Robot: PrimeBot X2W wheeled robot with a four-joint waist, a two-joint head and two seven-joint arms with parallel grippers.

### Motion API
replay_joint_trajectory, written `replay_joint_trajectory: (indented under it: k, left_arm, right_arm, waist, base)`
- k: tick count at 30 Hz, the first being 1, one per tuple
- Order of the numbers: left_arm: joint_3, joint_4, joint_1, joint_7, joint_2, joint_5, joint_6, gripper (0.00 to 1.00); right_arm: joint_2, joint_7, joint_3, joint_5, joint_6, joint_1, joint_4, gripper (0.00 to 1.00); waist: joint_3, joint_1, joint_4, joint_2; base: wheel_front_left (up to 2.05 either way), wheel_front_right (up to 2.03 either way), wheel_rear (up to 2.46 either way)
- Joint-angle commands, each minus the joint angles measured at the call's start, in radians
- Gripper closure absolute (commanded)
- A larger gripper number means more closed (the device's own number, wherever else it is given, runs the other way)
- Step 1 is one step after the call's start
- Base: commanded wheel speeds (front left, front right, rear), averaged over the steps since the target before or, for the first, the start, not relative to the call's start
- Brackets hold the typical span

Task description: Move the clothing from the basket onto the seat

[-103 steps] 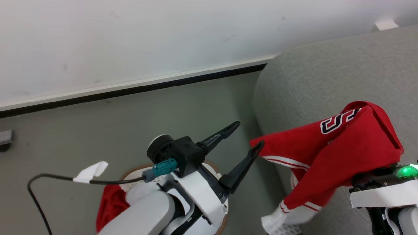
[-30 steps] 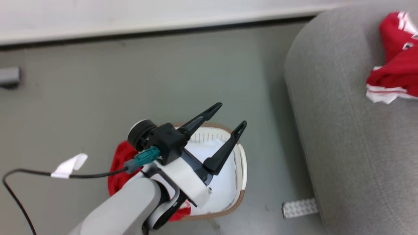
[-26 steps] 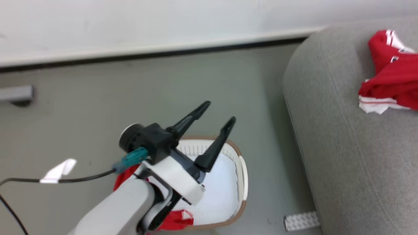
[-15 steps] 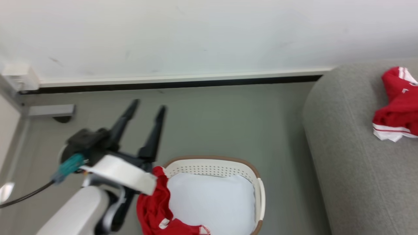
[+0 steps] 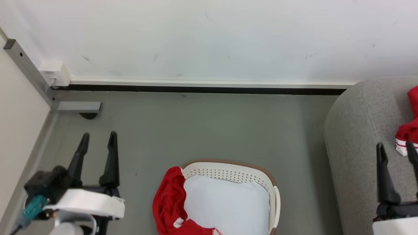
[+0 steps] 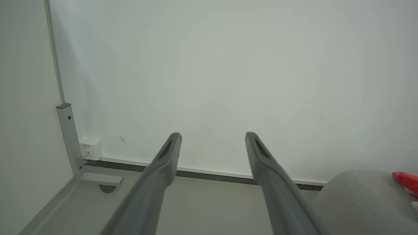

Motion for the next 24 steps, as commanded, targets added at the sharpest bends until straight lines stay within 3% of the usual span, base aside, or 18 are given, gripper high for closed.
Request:
replay_joint_trajectory:
  k: [1,8,14,24]
  left_arm:
    - [0.036,-0.009,0.050,-0.002,-0.035,0.040,-0.015,0.00]
    - [0.121,-0.002,0.115,-0.002,-0.114,0.121,-0.079,0.00]
    - [0.173,0.010,0.116,-0.002,-0.159,0.177,-0.135,0.00]
    - [0.215,0.031,0.106,-0.002,-0.207,0.237,-0.193,0.00]
  right_arm:
    - [0.021,-0.043,0.006,-0.028,-0.002,0.040,0.029,0.00]
    - [0.070,-0.096,0.036,-0.065,-0.002,0.040,0.090,0.00]
    - [0.060,-0.104,0.056,-0.079,-0.002,0.006,0.108,0.00]
    - [0.056,-0.107,0.072,-0.079,-0.002,-0.014,0.103,0.00]
  waist:
    - [-0.002,0.0001,0.004,0.0000]
    - [0.002,0.0001,0.002,0.0000]
    - [0.003,0.0001,-0.001,0.0000]
    - [0.020,0.0001,-0.005,0.0000]
  base:
    - [0.00,0.00,0.00]
    - [0.00,0.00,0.00]
    - [0.00,0.00,0.00]
    - [0.00,0.00,0.00]
